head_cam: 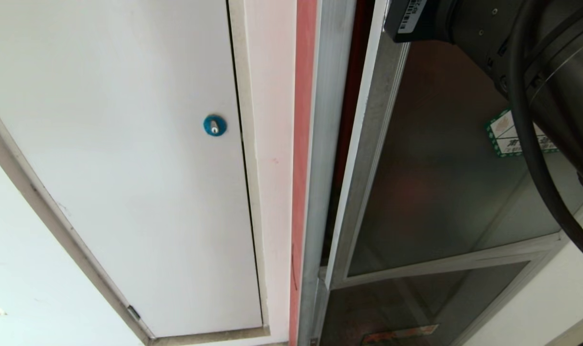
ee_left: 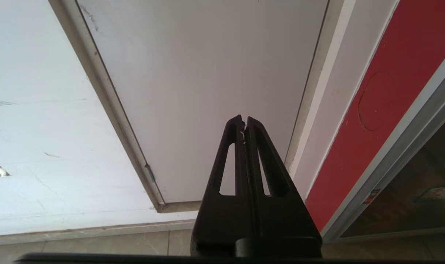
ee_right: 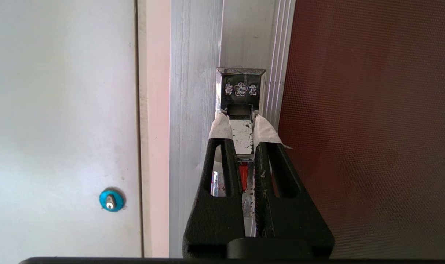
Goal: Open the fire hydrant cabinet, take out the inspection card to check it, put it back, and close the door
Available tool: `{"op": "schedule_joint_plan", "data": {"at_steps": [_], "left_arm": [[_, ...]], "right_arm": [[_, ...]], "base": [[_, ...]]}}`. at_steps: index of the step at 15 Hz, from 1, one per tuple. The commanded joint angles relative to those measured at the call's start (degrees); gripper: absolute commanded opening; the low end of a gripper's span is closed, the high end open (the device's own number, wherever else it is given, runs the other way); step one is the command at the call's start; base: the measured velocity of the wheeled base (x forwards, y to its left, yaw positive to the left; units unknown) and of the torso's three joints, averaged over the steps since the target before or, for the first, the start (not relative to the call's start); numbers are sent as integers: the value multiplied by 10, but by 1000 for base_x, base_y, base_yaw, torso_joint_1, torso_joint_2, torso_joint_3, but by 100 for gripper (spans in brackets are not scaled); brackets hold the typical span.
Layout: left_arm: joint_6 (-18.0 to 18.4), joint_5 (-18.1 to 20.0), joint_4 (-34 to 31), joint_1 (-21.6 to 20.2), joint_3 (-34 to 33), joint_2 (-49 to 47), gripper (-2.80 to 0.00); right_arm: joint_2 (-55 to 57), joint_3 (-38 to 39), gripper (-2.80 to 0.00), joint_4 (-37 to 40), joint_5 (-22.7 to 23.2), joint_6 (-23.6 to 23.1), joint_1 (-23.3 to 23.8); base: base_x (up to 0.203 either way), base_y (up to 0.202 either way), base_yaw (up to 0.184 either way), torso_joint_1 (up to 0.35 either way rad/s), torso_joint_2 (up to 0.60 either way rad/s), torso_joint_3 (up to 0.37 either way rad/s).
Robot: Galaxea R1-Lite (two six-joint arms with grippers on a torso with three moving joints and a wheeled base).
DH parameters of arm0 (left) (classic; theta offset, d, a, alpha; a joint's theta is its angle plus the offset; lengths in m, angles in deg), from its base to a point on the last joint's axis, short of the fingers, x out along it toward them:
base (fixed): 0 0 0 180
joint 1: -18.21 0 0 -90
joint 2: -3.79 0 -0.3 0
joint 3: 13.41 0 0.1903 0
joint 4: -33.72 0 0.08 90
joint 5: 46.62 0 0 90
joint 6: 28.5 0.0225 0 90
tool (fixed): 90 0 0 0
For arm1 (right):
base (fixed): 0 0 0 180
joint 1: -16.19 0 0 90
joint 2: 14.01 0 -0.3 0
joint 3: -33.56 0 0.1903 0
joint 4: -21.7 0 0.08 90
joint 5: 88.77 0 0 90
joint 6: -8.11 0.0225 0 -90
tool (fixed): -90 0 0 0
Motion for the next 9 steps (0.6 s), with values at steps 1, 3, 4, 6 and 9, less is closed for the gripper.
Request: {"op": "schedule_joint_plan", "data": {"at_steps": [1, 3, 4, 6, 9], "left_arm": [[0, 0, 0, 0, 0, 0, -280], [0, 0, 1, 0, 0, 0, -280], [0, 0, 0, 0, 0, 0, -280], [0, 0, 0, 0, 0, 0, -280], [0, 0, 0, 0, 0, 0, -280]], "right_arm": [[0, 0, -280, -3, -3, -2, 0], [0, 0, -280, -4, -3, -2, 0], [0, 0, -280, -4, -3, -2, 0], [0, 1, -280, -4, -2, -2, 0], [-2, 2, -280, -4, -3, -2, -1]], "base": [[0, 0, 0, 0, 0, 0], [0, 0, 0, 0, 0, 0], [0, 0, 0, 0, 0, 0], [0, 0, 0, 0, 0, 0], [0, 0, 0, 0, 0, 0]]}}
